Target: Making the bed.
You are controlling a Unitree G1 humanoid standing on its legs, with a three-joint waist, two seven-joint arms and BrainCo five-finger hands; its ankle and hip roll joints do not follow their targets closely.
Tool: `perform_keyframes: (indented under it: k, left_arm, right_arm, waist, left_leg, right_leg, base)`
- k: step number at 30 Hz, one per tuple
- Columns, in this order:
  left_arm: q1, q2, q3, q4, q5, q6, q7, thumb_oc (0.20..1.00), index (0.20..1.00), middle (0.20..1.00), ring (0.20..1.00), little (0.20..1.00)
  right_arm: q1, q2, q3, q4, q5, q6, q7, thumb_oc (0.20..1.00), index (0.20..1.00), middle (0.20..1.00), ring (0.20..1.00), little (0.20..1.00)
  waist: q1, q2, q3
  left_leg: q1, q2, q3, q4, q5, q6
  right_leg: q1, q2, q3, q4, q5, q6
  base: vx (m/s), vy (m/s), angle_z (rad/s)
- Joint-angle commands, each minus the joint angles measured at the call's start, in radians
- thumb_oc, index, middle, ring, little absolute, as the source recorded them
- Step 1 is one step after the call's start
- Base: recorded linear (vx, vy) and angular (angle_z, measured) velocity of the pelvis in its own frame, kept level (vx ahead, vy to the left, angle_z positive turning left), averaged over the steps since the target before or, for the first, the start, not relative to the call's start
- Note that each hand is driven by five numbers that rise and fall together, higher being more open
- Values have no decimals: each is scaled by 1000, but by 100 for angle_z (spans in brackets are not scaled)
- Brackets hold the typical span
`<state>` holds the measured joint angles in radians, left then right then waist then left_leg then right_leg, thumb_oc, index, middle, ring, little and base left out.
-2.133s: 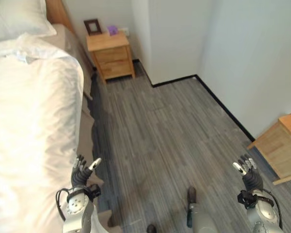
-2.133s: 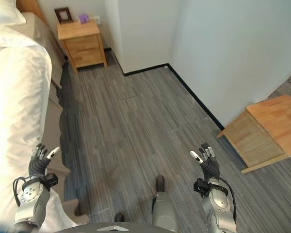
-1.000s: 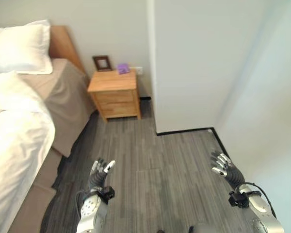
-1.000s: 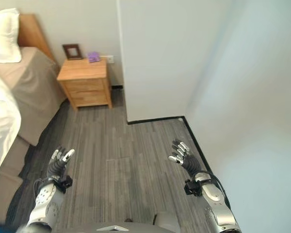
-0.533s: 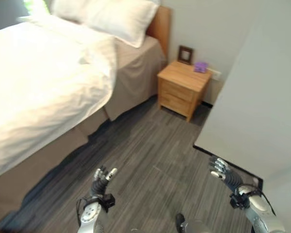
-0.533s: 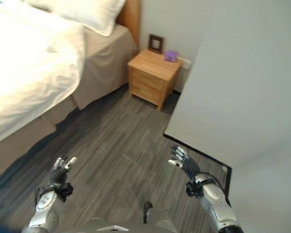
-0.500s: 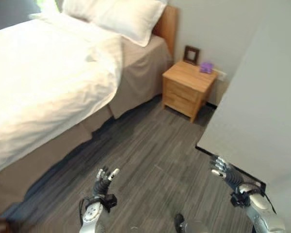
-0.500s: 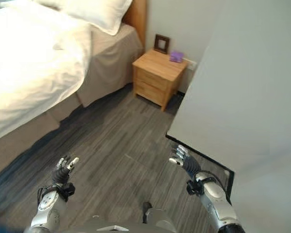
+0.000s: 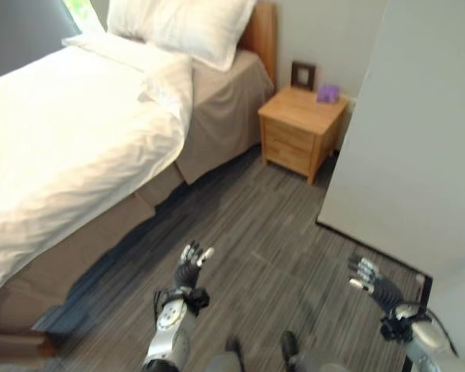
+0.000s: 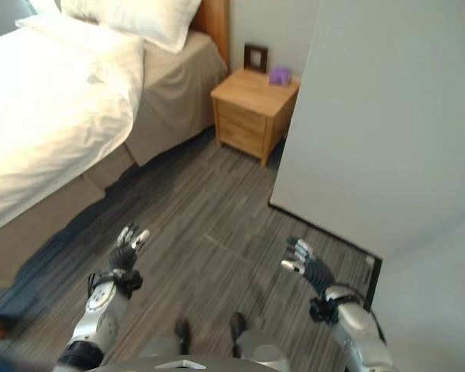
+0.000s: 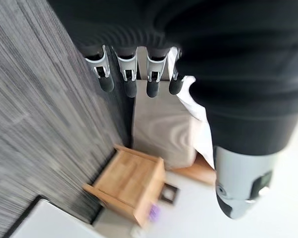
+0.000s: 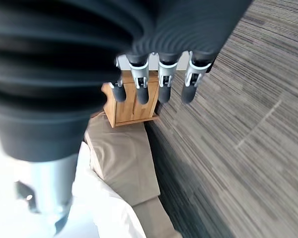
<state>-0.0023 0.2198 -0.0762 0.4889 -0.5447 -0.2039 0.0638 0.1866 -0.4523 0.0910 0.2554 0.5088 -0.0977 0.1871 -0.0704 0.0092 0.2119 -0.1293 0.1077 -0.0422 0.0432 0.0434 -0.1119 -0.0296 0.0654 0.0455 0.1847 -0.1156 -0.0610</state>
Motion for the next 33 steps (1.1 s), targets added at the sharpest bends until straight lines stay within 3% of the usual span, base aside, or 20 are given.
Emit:
perform_keyframes:
  k: [1,5,7,8,10,12,14,15,16,19,20,21,23,25,27,29,30,33]
  left_arm:
    - [16,66,48,-50,2,-50,7,1000,1000,1000,1000,1000]
    - [36,68,69,-40,4,-51,4,1000,1000,1000,1000,1000]
    - [39,69,66,-44,0,-54,2,1000,1000,1000,1000,1000]
    - [40,74,54,-46,3,-55,0,1000,1000,1000,1000,1000]
    - [39,91,58,-36,13,-45,6,1000,1000,1000,1000,1000]
    - [37,111,69,-72,13,-50,7,1000,1000,1000,1000,1000]
    - [30,127,78,-77,17,-49,0,1000,1000,1000,1000,1000]
    - [30,127,78,-76,17,-49,0,1000,1000,1000,1000,1000]
    - [28,138,92,-87,20,-51,9,1000,1000,1000,1000,1000]
    - [14,148,98,-82,22,-53,6,1000,1000,1000,1000,1000]
    - [0,157,85,-72,25,-53,-9,1000,1000,1000,1000,1000]
    - [0,157,85,-72,25,-53,-9,1000,1000,1000,1000,1000]
    - [1,159,78,-58,42,-55,-7,1000,1000,1000,1000,1000]
    - [8,161,82,-59,42,-55,-5,1000,1000,1000,1000,1000]
    - [13,167,74,-37,45,-51,-8,1000,1000,1000,1000,1000]
    - [15,166,72,-24,44,-50,-9,1000,1000,1000,1000,1000]
    - [20,169,70,-5,47,-49,-8,1000,1000,1000,1000,1000]
    - [35,159,69,-2,28,-48,-17,1000,1000,1000,1000,1000]
  right_arm:
    - [45,-11,-1,-113,-8,-68,-12,1000,1000,1000,1000,1000]
    - [50,17,-10,-98,-24,-69,-18,1000,1000,1000,1000,1000]
    - [53,26,-5,-102,-27,-68,-19,1000,1000,1000,1000,1000]
    - [40,32,20,-101,-37,-63,-12,1000,1000,1000,1000,1000]
    - [18,41,54,-97,-63,-53,-8,1000,1000,1000,1000,1000]
    - [-5,58,89,-113,-44,-56,18,1000,1000,1000,1000,1000]
    - [-24,43,124,-121,-115,-49,28,1000,1000,1000,1000,1000]
    - [-24,42,124,-121,-115,-49,28,1000,1000,1000,1000,1000]
    - [-29,48,133,-136,-108,-43,24,1000,1000,1000,1000,1000]
    - [-15,41,124,-150,-94,-38,42,1000,1000,1000,1000,1000]
    - [13,31,108,-157,-79,-33,58,1000,1000,1000,1000,1000]
    - [13,31,108,-157,-79,-33,58,1000,1000,1000,1000,1000]
    - [30,30,103,-147,-61,-29,59,1000,1000,1000,1000,1000]
    - [26,29,106,-141,-65,-30,59,1000,1000,1000,1000,1000]
    - [-7,18,122,-144,-73,-31,57,1000,1000,1000,1000,1000]
    - [-16,19,127,-147,-68,-30,55,1000,1000,1000,1000,1000]
    - [-33,21,137,-153,-45,-32,56,1000,1000,1000,1000,1000]
    - [-59,28,145,-123,-24,-31,55,1000,1000,1000,1000,1000]
  waist:
    - [23,-56,-56]
    - [39,-61,-93]
    - [37,-68,-102]
    - [38,-78,-105]
    - [46,-106,-109]
    - [45,-99,-83]
    - [40,-82,-52]
    - [42,-80,-53]
    - [23,-69,-37]
    - [-5,-76,-28]
    - [-25,-95,-22]
    - [-26,-95,-22]
    - [-20,-129,-21]
    - [-18,-138,-17]
    - [-9,-179,0]
    - [-1,-189,4]
    - [14,-214,8]
    - [46,-239,-2]
  left_leg:
    - [-138,-52,21,-76,154,24]
    - [-131,-9,48,-99,209,8]
    - [-138,-4,64,-74,205,14]
    - [-172,-11,92,28,166,36]
    - [-160,-25,133,80,94,71]
    - [-112,-23,170,69,60,91]
    - [-49,-20,216,52,29,102]
    - [-51,-17,217,51,31,101]
    - [14,-16,248,29,3,104]
    - [49,-24,243,16,-15,92]
    - [54,-42,220,19,-32,86]
    - [54,-42,219,19,-32,86]
    - [72,-52,214,3,-45,78]
    - [77,-47,207,-5,-47,73]
    - [71,-54,174,-12,-43,79]
    - [75,-56,170,-15,-44,82]
    - [64,-62,142,-1,-48,88]
    - [43,-69,91,29,-66,89]
  right_leg:
    - [183,-81,51,-155,13,113]
    - [264,-75,117,-197,-22,116]
    - [272,-92,113,-201,-34,123]
    - [268,-128,114,-164,-38,146]
    - [216,-178,140,-39,62,196]
    - [115,-201,126,148,185,230]
    - [39,-246,16,239,255,224]
    - [38,-243,17,237,258,223]
    - [-29,-303,-97,254,294,217]
    - [-64,-303,-140,186,302,235]
    - [-84,-280,-138,98,291,245]
    - [-83,-280,-138,98,291,245]
    - [-82,-314,-212,-61,333,265]
    - [-83,-311,-232,-99,338,269]
    - [-121,-262,-172,-130,348,274]
    - [-125,-251,-163,-134,351,273]
    - [-125,-232,-121,-144,353,270]
    - [-77,-213,-84,-219,313,253]
  base:
    - [251,36,-40]
    - [466,143,-48]
    - [300,187,-122]
    - [396,287,-87]
    - [420,296,-78]
    - [305,277,-68]
    - [228,299,-62]
    - [238,360,-53]
    - [253,297,-41]
    - [261,159,-38]
    - [168,21,23]
    - [285,-3,75]
    - [174,-68,77]
    - [72,-54,26]
    - [55,-75,20]
    - [23,-77,51]
    - [-8,-126,38]
    - [-9,-90,-5]
